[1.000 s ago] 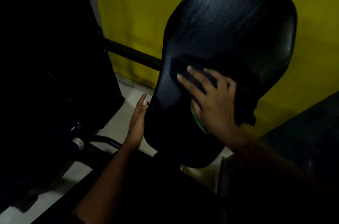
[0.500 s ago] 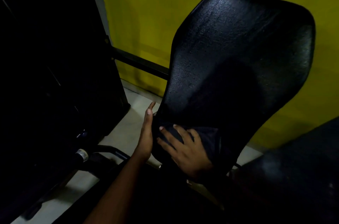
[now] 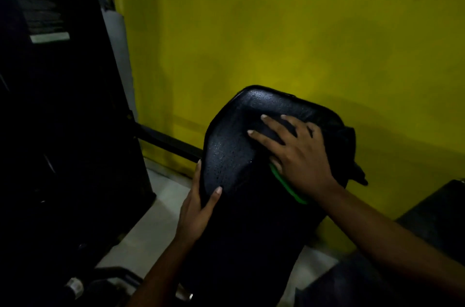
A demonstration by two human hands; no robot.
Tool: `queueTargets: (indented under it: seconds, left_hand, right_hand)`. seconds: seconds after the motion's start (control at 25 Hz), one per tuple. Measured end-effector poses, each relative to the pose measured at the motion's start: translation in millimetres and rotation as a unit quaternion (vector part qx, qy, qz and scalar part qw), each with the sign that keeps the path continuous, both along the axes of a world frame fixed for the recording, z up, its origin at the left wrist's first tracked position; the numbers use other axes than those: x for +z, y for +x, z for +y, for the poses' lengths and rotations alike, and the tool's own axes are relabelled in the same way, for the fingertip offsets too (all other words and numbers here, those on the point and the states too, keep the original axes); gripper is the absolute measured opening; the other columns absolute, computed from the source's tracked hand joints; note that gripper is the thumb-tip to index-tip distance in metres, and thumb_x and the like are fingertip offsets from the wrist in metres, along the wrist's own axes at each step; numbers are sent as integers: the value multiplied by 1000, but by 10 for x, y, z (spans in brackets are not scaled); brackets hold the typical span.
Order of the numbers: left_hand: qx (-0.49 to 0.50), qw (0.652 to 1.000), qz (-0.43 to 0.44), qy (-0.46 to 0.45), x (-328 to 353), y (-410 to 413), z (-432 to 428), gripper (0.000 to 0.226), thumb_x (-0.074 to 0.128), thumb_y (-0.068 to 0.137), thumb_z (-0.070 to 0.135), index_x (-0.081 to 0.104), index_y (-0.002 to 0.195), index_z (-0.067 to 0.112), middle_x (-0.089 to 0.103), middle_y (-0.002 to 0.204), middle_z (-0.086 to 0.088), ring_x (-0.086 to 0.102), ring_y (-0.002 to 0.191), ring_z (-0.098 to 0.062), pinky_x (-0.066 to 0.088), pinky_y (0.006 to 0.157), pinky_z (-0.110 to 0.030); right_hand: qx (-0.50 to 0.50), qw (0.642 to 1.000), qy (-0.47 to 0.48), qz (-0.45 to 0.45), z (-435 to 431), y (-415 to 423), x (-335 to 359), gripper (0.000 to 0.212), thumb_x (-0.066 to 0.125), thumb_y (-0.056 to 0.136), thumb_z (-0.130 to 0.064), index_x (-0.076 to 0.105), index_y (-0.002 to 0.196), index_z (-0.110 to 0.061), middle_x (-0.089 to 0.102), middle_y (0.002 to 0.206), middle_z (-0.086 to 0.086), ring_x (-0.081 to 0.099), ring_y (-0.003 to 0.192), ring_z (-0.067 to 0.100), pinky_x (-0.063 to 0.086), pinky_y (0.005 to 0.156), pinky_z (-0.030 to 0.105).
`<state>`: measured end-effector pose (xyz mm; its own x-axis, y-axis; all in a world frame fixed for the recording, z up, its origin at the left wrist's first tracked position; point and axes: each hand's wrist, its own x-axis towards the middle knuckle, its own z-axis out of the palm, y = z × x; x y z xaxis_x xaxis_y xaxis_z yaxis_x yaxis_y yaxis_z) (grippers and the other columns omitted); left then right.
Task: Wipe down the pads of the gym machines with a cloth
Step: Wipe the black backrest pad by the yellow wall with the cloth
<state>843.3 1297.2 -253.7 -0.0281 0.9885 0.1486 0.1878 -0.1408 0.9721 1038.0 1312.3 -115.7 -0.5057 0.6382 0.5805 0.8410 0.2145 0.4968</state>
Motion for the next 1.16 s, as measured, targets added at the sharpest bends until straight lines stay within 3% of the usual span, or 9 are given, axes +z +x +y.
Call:
queueTargets:
  seconds: [0.16,0.36,0.48,0.68,0.84,1.04,1.16]
  left_hand:
    - [18,999,26,26,-155,-8,71,74,39,72,73,0,134,63,25,149,21,32,131,-2,33,107,-28]
    - [-6,999,15,31,-105,-29,53,75,40,72,71,-1,134,61,20,149,23,32,135,-5,31,105,-23]
    - [-23,1000,16,10,-78,-50,51,82,40,70,73,-2,139,57,22,152,17,34,136,-11,32,105,-26]
    - [-12,999,38,6,-125,-49,81,75,42,75,71,-6,132,65,22,154,13,34,137,-15,34,110,-39]
    - [-3,999,35,17,-125,-35,62,71,47,84,58,-2,136,58,22,154,13,34,136,-13,36,107,-34]
    - [-6,999,27,25,-107,-29,47,76,41,74,68,1,137,53,21,142,25,32,127,-1,32,97,-20]
    - [-14,1000,14,13,-114,-57,34,79,39,69,72,1,137,57,25,149,20,34,130,-3,33,102,-23]
  right_hand:
    - [-81,989,19,118,-341,-4,-580,64,49,74,-34,41,136,-41,39,146,-5,39,122,27,30,89,44]
    - [0,999,-33,22,-800,-162,-1312,55,47,77,-34,44,130,-44,35,143,-9,44,113,23,31,83,39]
    - [-21,998,12,65,-645,42,-876,58,46,76,-30,40,131,-45,35,142,-10,43,113,23,31,83,38]
    - [-95,978,82,165,241,-53,142,57,50,78,-28,43,134,-37,47,140,1,34,116,28,39,86,47]
    - [-48,997,26,62,366,-542,-90,55,47,77,-31,46,132,-38,48,141,-2,39,116,28,28,87,42]
    - [70,995,-56,-44,-61,-575,-701,49,41,79,-31,53,126,-37,50,139,-4,43,114,28,27,83,38]
    - [79,992,-64,-71,-155,-302,-439,56,43,73,-29,50,127,-39,52,137,-4,39,114,26,26,82,36]
